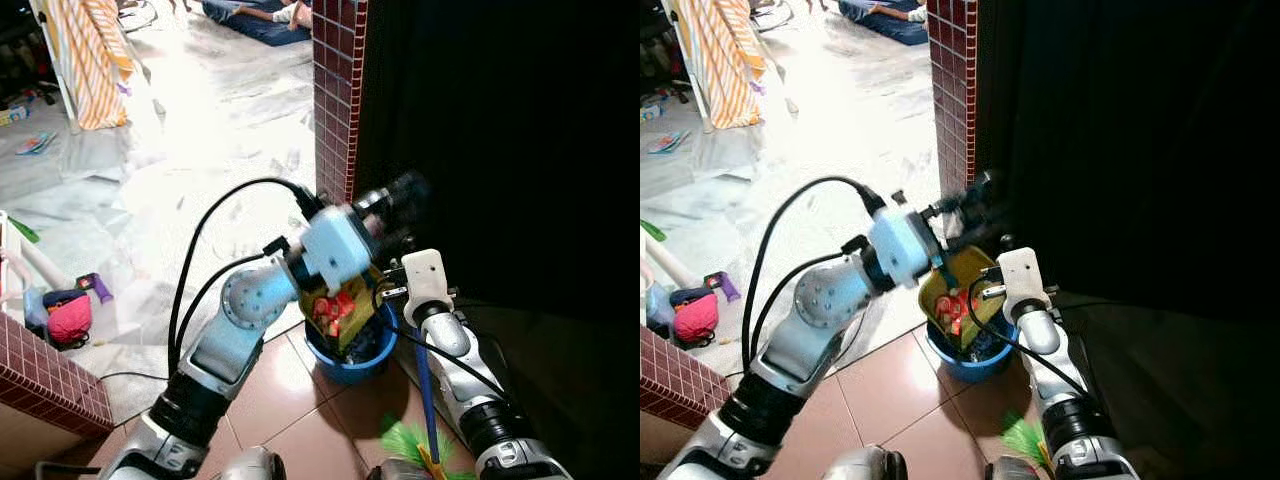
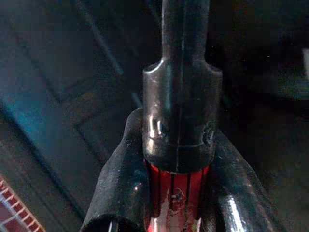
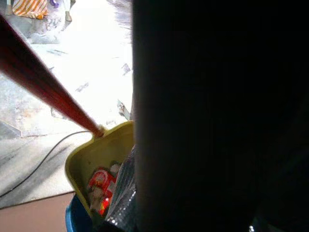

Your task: Sweep floor

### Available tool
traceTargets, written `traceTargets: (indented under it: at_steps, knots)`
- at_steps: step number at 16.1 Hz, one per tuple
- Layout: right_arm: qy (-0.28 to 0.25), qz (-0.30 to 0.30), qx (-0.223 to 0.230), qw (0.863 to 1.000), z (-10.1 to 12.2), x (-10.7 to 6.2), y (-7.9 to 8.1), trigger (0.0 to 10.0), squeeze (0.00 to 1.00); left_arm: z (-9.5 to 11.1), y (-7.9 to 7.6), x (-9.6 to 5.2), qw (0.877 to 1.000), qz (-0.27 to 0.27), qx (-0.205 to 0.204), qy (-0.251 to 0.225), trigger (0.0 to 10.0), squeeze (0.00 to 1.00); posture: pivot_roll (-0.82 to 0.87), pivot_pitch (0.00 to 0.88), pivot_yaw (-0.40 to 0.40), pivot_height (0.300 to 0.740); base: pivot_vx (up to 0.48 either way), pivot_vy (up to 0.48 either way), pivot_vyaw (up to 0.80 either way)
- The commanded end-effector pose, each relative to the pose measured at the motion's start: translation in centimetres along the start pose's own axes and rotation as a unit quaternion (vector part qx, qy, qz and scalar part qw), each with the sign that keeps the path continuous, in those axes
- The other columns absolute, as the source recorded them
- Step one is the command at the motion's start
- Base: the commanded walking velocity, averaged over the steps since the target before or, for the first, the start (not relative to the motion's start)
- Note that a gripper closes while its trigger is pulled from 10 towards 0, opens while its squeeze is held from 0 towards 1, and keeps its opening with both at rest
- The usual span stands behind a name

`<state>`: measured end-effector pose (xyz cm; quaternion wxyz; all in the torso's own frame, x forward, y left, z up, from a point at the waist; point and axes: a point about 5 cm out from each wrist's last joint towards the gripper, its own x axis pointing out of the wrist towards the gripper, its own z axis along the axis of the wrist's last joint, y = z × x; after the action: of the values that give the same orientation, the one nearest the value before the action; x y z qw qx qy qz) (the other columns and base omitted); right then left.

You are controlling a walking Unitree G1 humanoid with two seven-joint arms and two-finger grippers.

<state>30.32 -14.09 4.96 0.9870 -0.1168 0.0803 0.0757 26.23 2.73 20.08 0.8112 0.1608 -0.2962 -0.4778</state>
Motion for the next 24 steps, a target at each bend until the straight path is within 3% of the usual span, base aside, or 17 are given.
traceTargets:
  at_steps: [1, 4, 5, 9, 11, 12, 14, 15, 18, 21, 23, 24]
  knots:
    - [-0.028, 0.006, -0.011, 1.0, 1.1, 0.2, 0.3, 10.0, 0.0, 0.6, 0.3, 0.2, 0.998, -0.033, 0.06, 0.0, 10.0, 0.0, -0.09, 0.0, 0.05, 0.74, 0.0, 0.0, 0.0]
    - [-0.032, 0.017, -0.02, 0.999, 1.1, 0.2, 0.6, 10.0, 0.0, 0.3, 0.3, 0.1, 0.999, -0.018, 0.047, 0.008, 10.0, 0.0, -0.1, 0.0, 0.046, 0.74, 0.0, 0.0, 0.0]
    - [-0.032, 0.015, -0.021, 0.999, 1.1, 0.2, 0.5, 10.0, 0.0, 0.2, 0.0, 0.0, 0.997, -0.034, 0.07, 0.011, 10.0, 0.0, -0.1, 0.0, 0.042, 0.74, 0.0, 0.0, 0.0]
    - [-0.036, 0.012, -0.025, 0.999, 1.3, 0.4, 0.2, 10.0, 0.0, 0.6, 0.1, 0.3, 0.995, -0.042, 0.087, 0.008, 10.0, 0.0, -0.09, 0.0, 0.041, 0.74, 0.0, 0.0, 0.0]
    - [-0.037, 0.012, -0.024, 0.999, 1.3, 0.4, 0.3, 10.0, 0.0, 2.6, 1.6, 1.2, 0.997, 0.025, 0.07, -0.036, 10.0, 0.0, -0.09, 0.0, 0.042, 0.74, 0.0, 0.0, 0.0]
    - [-0.033, 0.015, -0.024, 0.999, 1.1, 0.3, 0.6, 10.0, 0.0, 2.0, 0.8, 1.4, 0.998, -0.02, 0.057, -0.013, 10.0, 0.0, -0.09, 0.0, 0.04, 0.74, 0.0, 0.0, 0.0]
    - [-0.034, 0.017, -0.024, 0.999, 1.0, 0.2, 0.7, 10.0, 0.0, 1.7, 0.2, 1.2, 0.998, -0.052, 0.036, 0.008, 10.0, 0.0, -0.09, 0.0, 0.04, 0.74, 0.0, 0.0, 0.0]
    - [-0.035, 0.016, -0.023, 0.999, 1.1, 0.1, 0.7, 10.0, 0.0, 1.7, 0.0, 1.2, 0.996, -0.074, 0.046, 0.017, 10.0, 0.0, -0.08, 0.0, 0.034, 0.74, 0.0, 0.0, 0.0]
    - [-0.043, 0.008, -0.026, 0.999, 1.1, -0.1, 0.3, 10.0, 0.0, 2.6, 0.2, 1.5, 0.995, -0.086, 0.05, 0.015, 10.0, 0.0, -0.07, 0.0, 0.021, 0.74, 0.0, 0.0, 0.0]
    - [-0.064, -0.028, -0.034, 0.997, 1.8, 0.2, -1.2, 10.0, 0.0, 4.1, 0.6, 1.7, 0.992, -0.081, 0.094, -0.018, 10.0, 0.0, -0.06, 0.0, 0.019, 0.74, 0.0, 0.0, 0.0]
    - [-0.067, -0.037, -0.037, 0.996, 2.3, 0.6, -1.7, 10.0, 0.0, 4.0, -0.3, 1.5, 0.991, -0.113, 0.068, -0.005, 10.0, 0.0, -0.05, 0.0, 0.02, 0.74, 0.0, 0.0, 0.0]
    - [-0.069, -0.044, -0.039, 0.996, 2.5, 0.8, -1.9, 10.0, 0.0, 4.0, -0.1, 1.6, 0.994, -0.099, 0.049, -0.005, 10.0, 0.0, -0.05, 0.0, 0.027, 0.74, 0.0, 0.0, 0.0]
